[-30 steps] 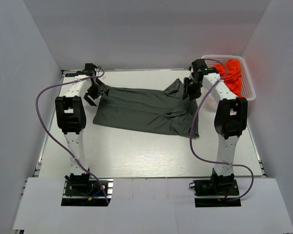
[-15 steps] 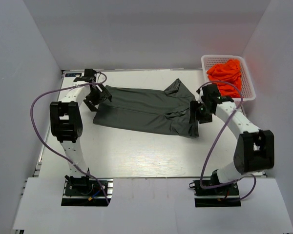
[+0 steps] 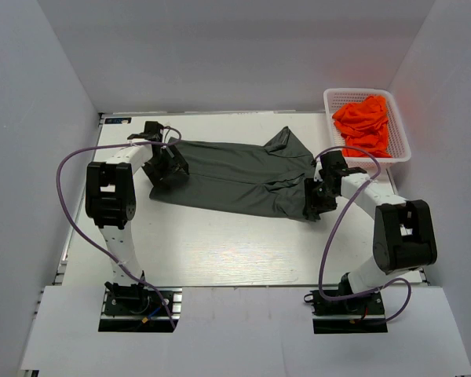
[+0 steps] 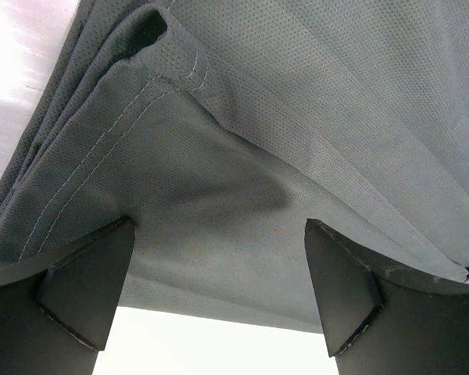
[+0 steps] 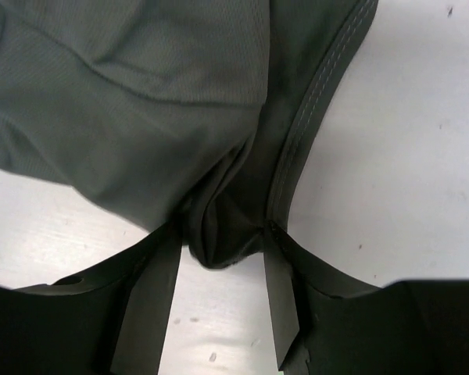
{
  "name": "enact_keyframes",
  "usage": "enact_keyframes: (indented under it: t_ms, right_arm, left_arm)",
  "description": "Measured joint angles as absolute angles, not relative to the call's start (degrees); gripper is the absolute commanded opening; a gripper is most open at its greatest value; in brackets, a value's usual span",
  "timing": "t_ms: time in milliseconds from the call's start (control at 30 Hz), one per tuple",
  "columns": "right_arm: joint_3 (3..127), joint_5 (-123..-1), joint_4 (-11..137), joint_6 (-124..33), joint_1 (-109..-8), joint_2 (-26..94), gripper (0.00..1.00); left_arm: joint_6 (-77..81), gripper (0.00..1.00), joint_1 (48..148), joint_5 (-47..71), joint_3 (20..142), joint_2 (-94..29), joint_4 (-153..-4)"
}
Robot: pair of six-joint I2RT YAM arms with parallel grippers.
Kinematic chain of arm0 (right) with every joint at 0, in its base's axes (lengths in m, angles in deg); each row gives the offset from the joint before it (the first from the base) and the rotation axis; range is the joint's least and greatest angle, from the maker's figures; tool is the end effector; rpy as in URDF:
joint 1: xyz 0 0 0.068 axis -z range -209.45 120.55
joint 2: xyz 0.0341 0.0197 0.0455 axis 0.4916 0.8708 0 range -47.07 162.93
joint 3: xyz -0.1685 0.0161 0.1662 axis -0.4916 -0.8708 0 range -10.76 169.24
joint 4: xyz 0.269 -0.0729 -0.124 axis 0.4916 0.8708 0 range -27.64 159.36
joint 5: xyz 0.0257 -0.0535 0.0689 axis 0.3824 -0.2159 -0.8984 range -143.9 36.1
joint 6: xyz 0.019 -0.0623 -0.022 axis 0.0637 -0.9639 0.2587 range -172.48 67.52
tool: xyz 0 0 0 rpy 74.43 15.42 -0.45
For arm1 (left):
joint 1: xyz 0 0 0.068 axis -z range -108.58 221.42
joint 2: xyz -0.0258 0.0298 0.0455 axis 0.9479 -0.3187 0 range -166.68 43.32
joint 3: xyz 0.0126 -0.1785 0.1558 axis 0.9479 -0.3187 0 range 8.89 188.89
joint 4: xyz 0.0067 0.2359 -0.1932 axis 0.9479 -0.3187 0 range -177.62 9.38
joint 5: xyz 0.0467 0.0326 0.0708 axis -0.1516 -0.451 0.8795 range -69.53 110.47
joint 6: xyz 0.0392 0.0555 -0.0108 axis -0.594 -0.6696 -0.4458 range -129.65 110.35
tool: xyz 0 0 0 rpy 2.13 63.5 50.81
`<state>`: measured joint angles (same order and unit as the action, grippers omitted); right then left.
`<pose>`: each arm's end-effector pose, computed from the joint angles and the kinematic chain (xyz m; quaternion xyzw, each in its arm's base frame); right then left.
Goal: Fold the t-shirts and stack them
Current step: Fold the tshirt
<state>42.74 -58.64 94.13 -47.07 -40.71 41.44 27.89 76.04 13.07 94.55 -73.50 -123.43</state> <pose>0.3306 0.0704 0.1037 -0.0584 0.9770 0.0692 0.1930 0.4362 -0.0424 0.0928 -0.2713 0.9502 -0.1096 0.1069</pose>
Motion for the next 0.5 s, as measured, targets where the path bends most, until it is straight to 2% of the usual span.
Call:
enact_keyframes:
  t_ms: [67, 100, 133, 167, 200, 500]
  right_arm:
    - [42.7, -58.3, 93.1, -47.1, -40.7, 42.5, 0.50]
    - [42.7, -58.0, 92.7, -47.1, -40.7, 42.9, 0.34]
    - [42.7, -57.3, 92.2, -47.4, -40.7, 43.1, 0.27]
    - [42.8, -57.0, 91.8, -47.5, -40.7, 43.3, 0.11]
    - [42.8, -56.6, 91.6, -47.8, -40.7, 43.4, 0.00]
    - [42.8, -50.7, 94.8, -44.8, -40.4, 42.6, 0.00]
  left_arm:
    - [27.9, 1.00, 76.1, 13.1, 94.5, -73.5, -123.3]
    - [27.9, 1.00, 76.1, 13.2, 94.4, -73.5, -123.2]
    - [27.9, 1.00, 76.1, 13.3, 94.3, -73.5, -123.0]
    - [27.9, 1.00, 76.0, 13.3, 94.2, -73.5, -122.9]
    - [27.9, 1.00, 76.0, 13.4, 94.2, -73.5, -122.9]
    - [28.1, 1.00, 76.0, 14.7, 94.2, -73.6, -123.1]
